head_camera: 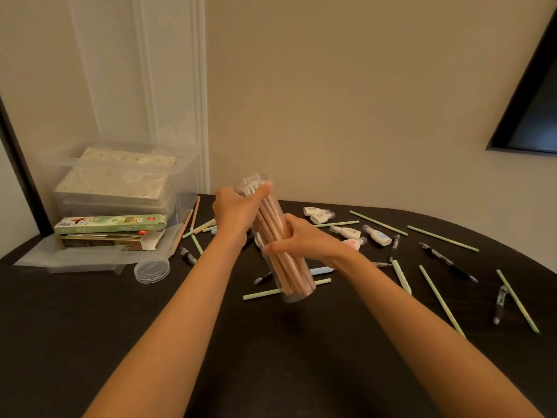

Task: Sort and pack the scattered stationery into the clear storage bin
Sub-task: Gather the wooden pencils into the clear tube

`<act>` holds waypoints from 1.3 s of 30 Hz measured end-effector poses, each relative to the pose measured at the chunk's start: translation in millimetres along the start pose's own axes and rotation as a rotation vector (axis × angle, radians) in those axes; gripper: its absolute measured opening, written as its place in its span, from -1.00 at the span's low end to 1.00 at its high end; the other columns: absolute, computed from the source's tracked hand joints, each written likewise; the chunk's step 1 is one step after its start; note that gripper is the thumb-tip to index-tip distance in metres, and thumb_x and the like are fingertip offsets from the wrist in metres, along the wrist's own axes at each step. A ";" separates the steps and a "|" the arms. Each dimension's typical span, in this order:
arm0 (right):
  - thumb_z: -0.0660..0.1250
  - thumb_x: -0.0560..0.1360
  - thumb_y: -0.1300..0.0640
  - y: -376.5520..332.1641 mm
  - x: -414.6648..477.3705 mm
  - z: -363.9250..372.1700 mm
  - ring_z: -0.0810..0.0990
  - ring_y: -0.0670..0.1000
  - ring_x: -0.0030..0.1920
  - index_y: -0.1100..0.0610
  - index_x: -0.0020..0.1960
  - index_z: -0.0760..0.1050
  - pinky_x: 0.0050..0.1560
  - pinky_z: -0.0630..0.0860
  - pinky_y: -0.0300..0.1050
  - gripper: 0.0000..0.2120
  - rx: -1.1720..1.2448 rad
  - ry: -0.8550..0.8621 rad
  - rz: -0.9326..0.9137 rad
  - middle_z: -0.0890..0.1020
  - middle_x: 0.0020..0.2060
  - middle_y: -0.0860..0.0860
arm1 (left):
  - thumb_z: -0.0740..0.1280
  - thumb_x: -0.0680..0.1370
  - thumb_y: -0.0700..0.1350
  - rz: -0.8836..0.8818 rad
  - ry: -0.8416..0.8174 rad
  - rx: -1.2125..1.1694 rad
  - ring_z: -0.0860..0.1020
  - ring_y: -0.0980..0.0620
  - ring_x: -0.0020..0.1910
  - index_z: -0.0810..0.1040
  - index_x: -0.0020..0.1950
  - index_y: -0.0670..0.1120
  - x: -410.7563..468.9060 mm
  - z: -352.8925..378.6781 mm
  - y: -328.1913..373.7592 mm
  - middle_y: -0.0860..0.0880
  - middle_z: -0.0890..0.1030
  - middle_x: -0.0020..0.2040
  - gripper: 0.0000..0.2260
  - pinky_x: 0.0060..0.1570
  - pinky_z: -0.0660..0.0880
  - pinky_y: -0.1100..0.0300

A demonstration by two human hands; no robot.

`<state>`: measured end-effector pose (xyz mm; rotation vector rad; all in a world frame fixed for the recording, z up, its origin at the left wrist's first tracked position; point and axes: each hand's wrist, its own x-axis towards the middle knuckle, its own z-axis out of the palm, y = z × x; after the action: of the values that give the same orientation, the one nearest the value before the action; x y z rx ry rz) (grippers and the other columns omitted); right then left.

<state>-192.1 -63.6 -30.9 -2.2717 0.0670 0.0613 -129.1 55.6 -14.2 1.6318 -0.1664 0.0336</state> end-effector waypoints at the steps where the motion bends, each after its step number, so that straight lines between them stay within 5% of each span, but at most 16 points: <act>1: 0.41 0.43 0.10 -0.1 5.4 2.7 0.46 -0.06 0.05 0.10 0.36 0.22 0.01 0.42 -0.19 -0.41 -0.050 0.028 0.009 0.43 0.06 -0.04 | 0.41 0.43 0.12 -0.044 -0.032 -0.029 0.59 -0.04 -0.03 0.56 -0.08 -0.12 3.3 -0.8 -4.7 -0.10 0.62 -0.04 -0.68 -0.05 0.52 0.09; 3: 0.42 0.41 0.08 5.1 15.9 7.0 0.46 -0.02 0.07 0.10 0.33 0.26 0.03 0.43 -0.14 -0.43 -0.102 0.077 0.026 0.45 0.10 0.01 | 0.22 0.53 0.21 -0.118 -0.086 -0.053 0.54 0.01 0.03 0.52 0.05 -0.17 11.3 -5.7 -12.7 -0.06 0.58 0.04 -0.56 0.00 0.46 0.11; 6: 0.41 0.38 0.03 12.4 35.5 8.5 0.46 -0.02 0.03 0.10 0.30 0.32 0.03 0.44 -0.13 -0.46 -0.222 0.197 0.079 0.47 0.10 0.02 | 0.01 0.64 0.09 -0.144 -0.025 0.113 0.47 -0.05 -0.06 0.44 -0.12 -0.16 40.1 -19.6 -26.5 -0.16 0.49 0.02 -0.62 0.08 0.38 0.04; 12: 0.42 0.38 0.02 16.8 79.7 8.6 0.45 -0.03 0.03 0.11 0.31 0.31 0.12 0.47 -0.08 -0.43 -0.289 0.264 0.118 0.49 0.13 0.03 | 0.24 0.56 -0.26 0.017 -0.106 1.129 0.52 -0.16 0.12 0.48 0.18 -0.26 100.2 -31.4 -69.4 -0.21 0.54 0.12 -0.79 0.00 0.46 0.08; 17: 0.43 0.38 0.06 17.9 113.0 7.8 0.43 -0.08 -0.02 0.09 0.32 0.32 -0.02 0.41 -0.19 -0.44 -0.265 0.246 0.049 0.50 0.13 0.03 | 0.27 0.56 -0.22 0.108 -0.185 1.503 0.49 -0.12 0.20 0.46 0.26 -0.18 142.6 -31.4 -97.2 -0.16 0.52 0.20 -0.73 0.08 0.47 0.12; 23: 0.45 0.36 0.05 22.8 138.5 0.3 0.46 -0.06 -0.02 0.09 0.29 0.35 0.03 0.47 -0.15 -0.45 -0.294 0.238 0.030 0.50 0.08 0.01 | 0.26 0.56 -0.22 0.069 -0.175 1.591 0.48 -0.13 0.22 0.44 0.29 -0.19 173.0 -24.0 -116.0 -0.18 0.49 0.23 -0.70 0.12 0.45 0.10; 32: 0.45 0.35 0.03 37.8 144.1 -14.4 0.44 -0.08 -0.05 0.09 0.29 0.36 -0.07 0.40 -0.20 -0.44 -0.300 0.290 0.055 0.49 0.02 -0.03 | 0.21 0.56 -0.27 -0.046 -0.231 1.197 0.50 -0.21 0.14 0.46 0.14 -0.28 199.8 -17.4 -110.7 -0.25 0.50 0.15 -0.82 0.07 0.45 0.03; 39: 0.46 0.35 0.04 47.2 134.7 -23.4 0.45 -0.08 -0.05 0.10 0.30 0.36 -0.10 0.39 -0.23 -0.43 -0.263 0.317 0.071 0.48 0.02 -0.03 | 0.23 0.56 -0.29 -0.050 -0.292 1.277 0.47 -0.17 0.17 0.44 0.23 -0.31 194.9 -6.1 -107.2 -0.26 0.46 0.21 -0.75 0.13 0.44 0.08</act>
<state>-60.5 -115.6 -60.7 -2.5223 0.3238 -0.2681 77.8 50.9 -95.9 2.9143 -0.3719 -0.1738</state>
